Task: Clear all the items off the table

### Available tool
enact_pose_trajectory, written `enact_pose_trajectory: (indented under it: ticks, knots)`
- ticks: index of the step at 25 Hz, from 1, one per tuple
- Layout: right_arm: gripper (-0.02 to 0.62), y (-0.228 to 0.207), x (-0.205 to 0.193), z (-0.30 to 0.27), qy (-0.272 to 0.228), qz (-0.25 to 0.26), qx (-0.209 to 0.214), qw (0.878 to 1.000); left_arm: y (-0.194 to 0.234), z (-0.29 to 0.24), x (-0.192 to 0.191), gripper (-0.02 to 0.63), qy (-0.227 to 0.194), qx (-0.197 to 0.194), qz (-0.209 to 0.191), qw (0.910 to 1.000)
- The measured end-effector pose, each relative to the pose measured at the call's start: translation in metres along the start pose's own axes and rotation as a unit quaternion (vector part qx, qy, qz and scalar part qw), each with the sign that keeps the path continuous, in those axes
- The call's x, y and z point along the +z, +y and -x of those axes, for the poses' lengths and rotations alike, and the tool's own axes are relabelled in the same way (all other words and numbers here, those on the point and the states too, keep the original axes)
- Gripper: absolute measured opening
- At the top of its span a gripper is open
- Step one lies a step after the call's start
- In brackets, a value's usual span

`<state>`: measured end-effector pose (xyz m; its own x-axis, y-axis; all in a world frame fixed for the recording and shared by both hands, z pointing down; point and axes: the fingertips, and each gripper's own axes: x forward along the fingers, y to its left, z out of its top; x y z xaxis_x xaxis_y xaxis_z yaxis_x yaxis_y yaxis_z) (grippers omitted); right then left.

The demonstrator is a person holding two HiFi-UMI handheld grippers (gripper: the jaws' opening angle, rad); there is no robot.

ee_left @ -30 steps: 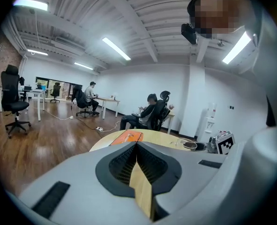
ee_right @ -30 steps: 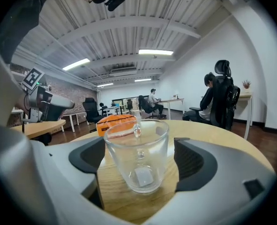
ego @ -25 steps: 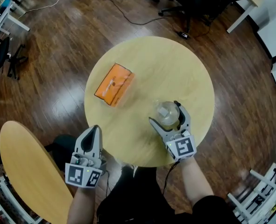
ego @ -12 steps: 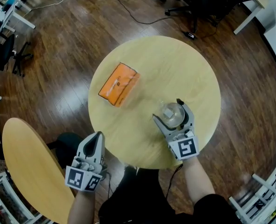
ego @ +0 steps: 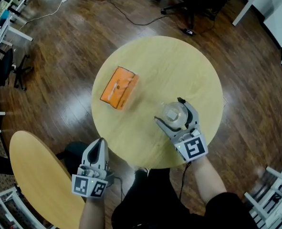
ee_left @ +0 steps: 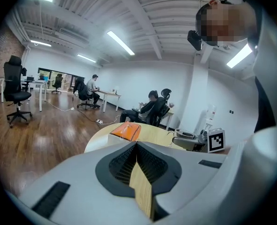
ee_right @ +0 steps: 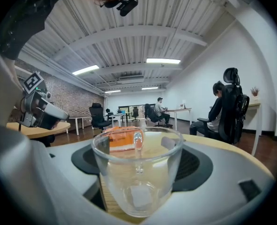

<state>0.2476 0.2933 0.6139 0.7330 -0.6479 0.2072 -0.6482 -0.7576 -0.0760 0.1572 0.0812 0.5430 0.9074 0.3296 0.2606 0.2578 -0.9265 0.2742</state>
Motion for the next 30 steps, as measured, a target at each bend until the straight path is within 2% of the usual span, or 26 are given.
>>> enact_pose_trajectory:
  ticks: [3,6,10,14,17,21,24,27,30]
  knots:
    - [0.419,0.005,0.028,0.008,-0.013,0.012,0.005,1.000,-0.002,0.005,0.016,0.005,-0.021,-0.004,0.014,0.9997]
    - [0.420,0.013,0.067,0.012,-0.036,0.030,0.010,0.999,-0.004,0.015,0.038,0.005,-0.049,-0.013,0.011,0.9987]
    - [0.420,0.053,0.122,0.017,-0.066,0.057,0.026,0.996,0.012,0.056,0.068,0.005,-0.083,-0.004,0.003,0.9966]
    - [0.420,0.121,0.172,-0.004,-0.093,0.080,0.070,0.990,0.049,0.118,0.100,0.005,-0.112,0.041,-0.038,0.9921]
    - [0.420,0.184,0.204,-0.029,-0.107,0.073,0.132,0.983,0.085,0.182,0.124,0.005,-0.158,0.104,-0.045,0.9809]
    - [0.420,0.279,0.227,-0.061,-0.121,0.064,0.205,0.969,0.143,0.280,0.142,0.004,-0.204,0.186,-0.051,0.9599]
    - [0.420,0.353,0.247,-0.082,-0.131,0.052,0.263,0.954,0.178,0.357,0.149,0.004,-0.234,0.253,-0.053,0.9374]
    - [0.420,0.425,0.261,-0.102,-0.133,0.057,0.334,0.931,0.198,0.430,0.148,0.004,-0.265,0.333,-0.049,0.9036]
    - [0.420,0.491,0.271,-0.119,-0.132,0.066,0.412,0.899,0.206,0.488,0.141,0.004,-0.288,0.413,-0.045,0.8628]
